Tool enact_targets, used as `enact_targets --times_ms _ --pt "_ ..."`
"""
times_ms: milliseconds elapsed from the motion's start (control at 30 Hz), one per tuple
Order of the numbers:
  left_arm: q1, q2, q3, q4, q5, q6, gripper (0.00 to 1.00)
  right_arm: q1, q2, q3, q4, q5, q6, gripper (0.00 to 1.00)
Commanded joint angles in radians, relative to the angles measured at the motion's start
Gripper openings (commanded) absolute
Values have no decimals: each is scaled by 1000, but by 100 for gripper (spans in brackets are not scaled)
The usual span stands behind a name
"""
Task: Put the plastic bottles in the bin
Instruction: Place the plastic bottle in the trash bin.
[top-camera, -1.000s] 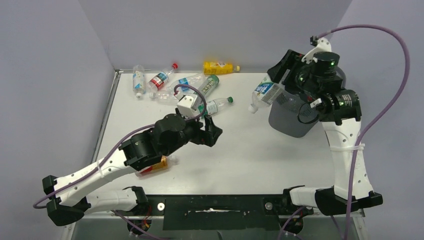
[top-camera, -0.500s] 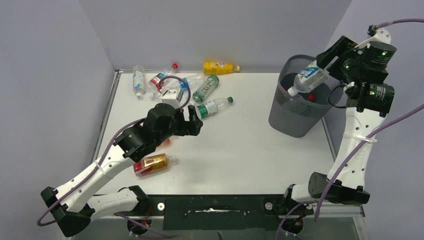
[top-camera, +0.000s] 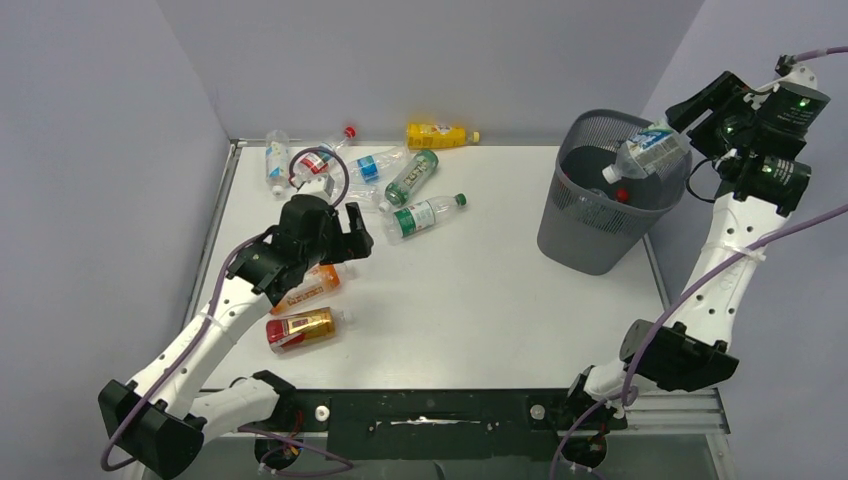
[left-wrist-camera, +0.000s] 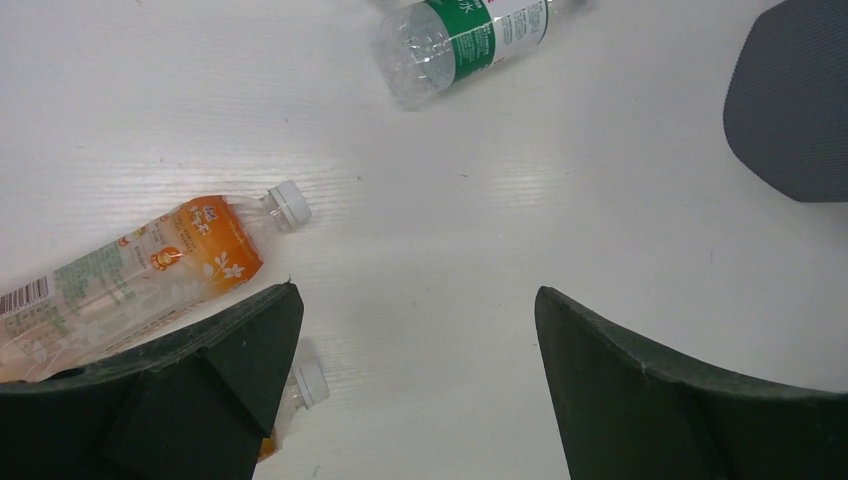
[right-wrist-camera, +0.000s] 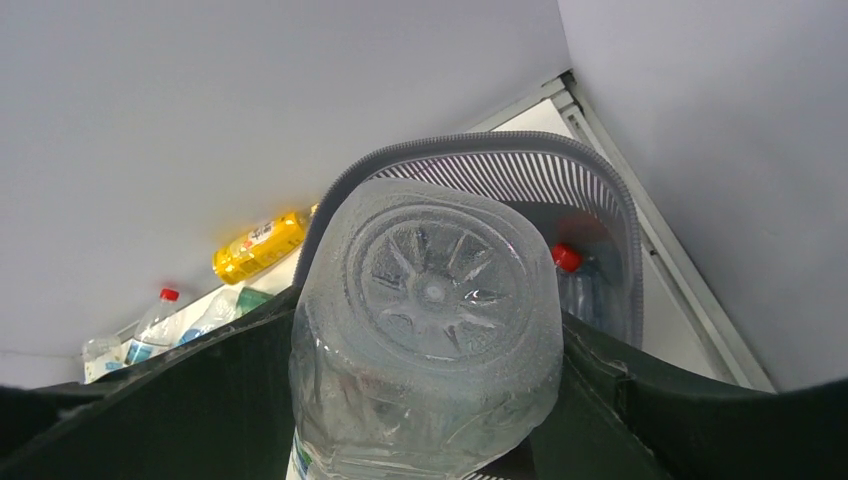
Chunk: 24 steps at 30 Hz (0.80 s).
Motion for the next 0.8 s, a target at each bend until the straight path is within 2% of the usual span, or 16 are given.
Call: enact_targets --times_ms 0,100,267,600,767 --pt "38 1 -6 33 23 16 88 -3 46 38 95 -77 39 67" --pt "63 -3 -23 30 15 17 88 -4 81 54 82 -98 35 84" --pt "118 -7 -31 10 -18 40 89 -4 79 68 38 -94 8 100" --pt "242 54 4 -65 -69 22 92 9 -18 19 -20 -104 -13 98" --pt "264 102 19 -126 -118 -76 93 106 -102 -65 -17 -73 -10 98"
